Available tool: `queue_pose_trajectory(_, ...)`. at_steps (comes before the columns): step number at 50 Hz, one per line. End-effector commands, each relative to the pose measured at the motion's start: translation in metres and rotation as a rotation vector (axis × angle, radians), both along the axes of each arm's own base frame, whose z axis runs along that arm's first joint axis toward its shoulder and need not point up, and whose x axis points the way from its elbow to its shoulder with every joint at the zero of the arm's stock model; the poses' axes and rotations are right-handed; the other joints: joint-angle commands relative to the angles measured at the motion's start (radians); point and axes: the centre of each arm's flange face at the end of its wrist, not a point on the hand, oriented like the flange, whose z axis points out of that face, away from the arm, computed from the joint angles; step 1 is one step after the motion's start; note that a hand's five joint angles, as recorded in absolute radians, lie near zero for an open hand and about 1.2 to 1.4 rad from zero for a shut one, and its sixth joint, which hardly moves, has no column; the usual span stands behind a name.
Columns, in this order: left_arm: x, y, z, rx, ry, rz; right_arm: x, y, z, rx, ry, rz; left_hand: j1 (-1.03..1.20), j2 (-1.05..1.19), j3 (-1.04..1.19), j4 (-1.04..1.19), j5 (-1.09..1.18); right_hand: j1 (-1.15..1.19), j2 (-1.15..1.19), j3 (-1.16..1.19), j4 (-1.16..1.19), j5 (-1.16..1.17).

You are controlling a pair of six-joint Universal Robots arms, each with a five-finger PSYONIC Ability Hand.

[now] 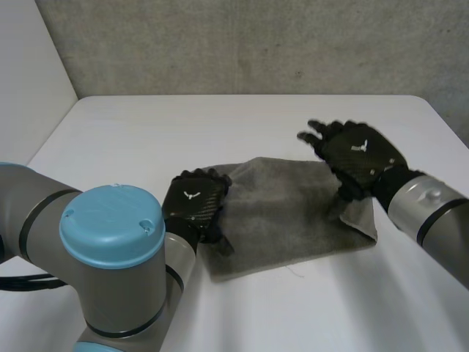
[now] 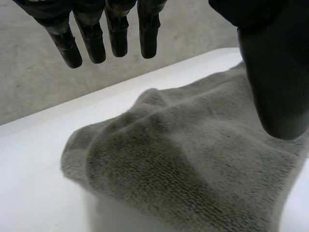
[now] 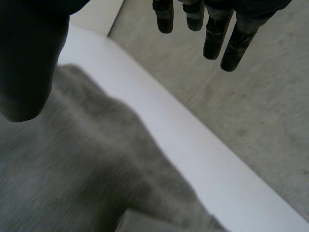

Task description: Fold the towel.

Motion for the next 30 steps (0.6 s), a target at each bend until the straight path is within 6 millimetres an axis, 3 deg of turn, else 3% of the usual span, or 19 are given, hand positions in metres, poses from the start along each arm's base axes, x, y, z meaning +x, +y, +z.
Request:
queue_pose_trajectory(1, 0.003, 0.01, -0.005, 0.011, -0.092, -0.084, -0.006, 0.008, -0.021, 0.012, 0.14, 0.019, -0.047, -0.018, -0.04, -0.047, -0.012, -0.085, -0.068, 0.005, -0.047, -0.058)
queue_pose_trajectory(9, 0.011, 0.027, -0.015, 0.029, -0.145, -0.097, -0.008, 0.026, -0.043, 0.049, 0.205, 0.069, 0.018, 0.047, -0.04, -0.047, 0.052, -0.067, -0.05, 0.005, -0.047, -0.058)
queue_pose_trajectory(14, 0.008, 0.033, -0.024, 0.044, -0.164, -0.117, 0.012, 0.042, -0.056, 0.079, 0.174, 0.139, 0.041, 0.07, -0.04, -0.047, 0.076, 0.088, 0.105, 0.005, -0.047, -0.046)
queue_pose_trajectory(22, 0.007, 0.031, -0.037, 0.047, -0.194, -0.091, 0.023, 0.042, -0.077, 0.129, 0.159, 0.158, 0.097, 0.126, -0.04, -0.047, 0.132, 0.091, 0.108, 0.005, -0.047, -0.042)
queue_pose_trajectory(30, 0.0, 0.03, -0.048, 0.042, -0.195, -0.098, 0.03, 0.04, -0.085, 0.144, 0.154, 0.169, 0.097, 0.126, -0.04, -0.047, 0.132, 0.091, 0.108, 0.005, -0.047, -0.042)
